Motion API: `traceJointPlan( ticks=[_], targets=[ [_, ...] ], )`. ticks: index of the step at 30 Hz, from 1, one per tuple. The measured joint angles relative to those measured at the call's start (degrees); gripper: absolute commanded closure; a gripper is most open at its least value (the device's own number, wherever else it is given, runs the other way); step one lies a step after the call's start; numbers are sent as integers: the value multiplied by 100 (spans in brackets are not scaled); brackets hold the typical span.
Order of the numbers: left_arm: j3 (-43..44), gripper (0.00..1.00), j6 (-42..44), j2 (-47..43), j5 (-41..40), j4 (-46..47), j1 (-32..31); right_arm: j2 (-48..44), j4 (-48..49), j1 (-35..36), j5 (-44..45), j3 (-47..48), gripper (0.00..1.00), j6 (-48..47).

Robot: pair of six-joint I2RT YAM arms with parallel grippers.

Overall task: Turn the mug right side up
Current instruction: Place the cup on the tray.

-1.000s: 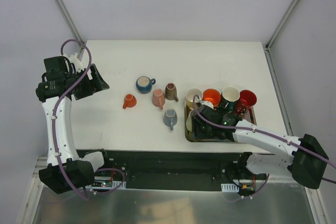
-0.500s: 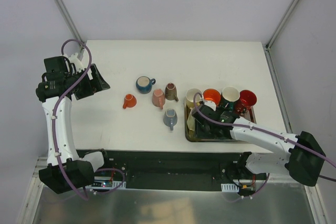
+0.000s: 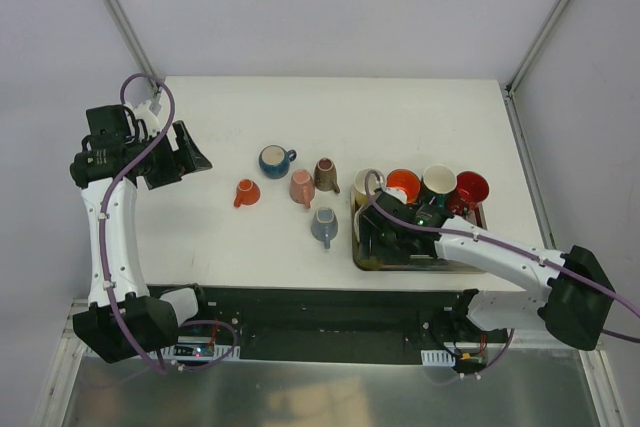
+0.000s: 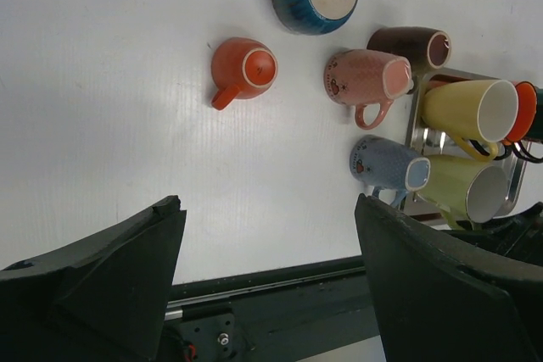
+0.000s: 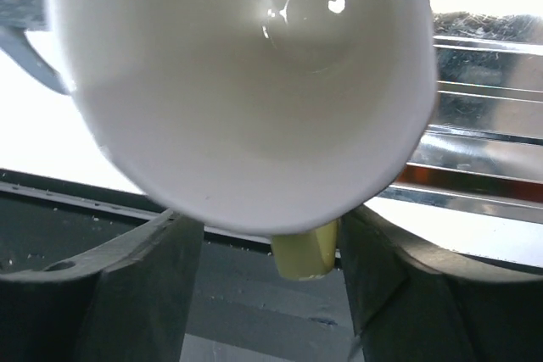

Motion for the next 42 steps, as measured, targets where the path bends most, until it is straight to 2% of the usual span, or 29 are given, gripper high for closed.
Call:
traceJointPlan(
  ticks=[1, 2, 3, 15, 21, 28, 34, 39, 42],
  targets=[
    [0, 16, 2, 0, 9, 0, 0, 0, -42, 0, -24, 61, 20, -66],
    [0, 16, 2, 0, 13, 0, -2, 0, -81, 0, -39, 120, 3, -131],
    [0, 16, 2, 0, 11, 2, -4, -2, -136, 0, -81, 190, 1, -234],
    [35, 16, 33, 225, -334, 2, -107, -341, -1165, 20, -1187, 363, 1, -1480],
    [42, 16, 190, 223, -356, 37, -481, -540, -1598, -122, -1847, 752, 1, -1884],
    [46, 15, 413, 223, -356, 92, -793, -326, -1937, -656, -2127, 1283, 1, -2435],
    [46, 13, 887, 275, -339, 162, -1445, -531, -2041, -879, -2356, 1333, 1, -3250],
    [111, 13, 1268, 673, -282, 186, -1963, -758, -2100, -1113, -2277, 1401, 7, -3963],
    [133, 13, 1349, 942, -184, 306, -2194, -719, -2116, -1390, -2188, 1659, 16, -4339]
  ],
)
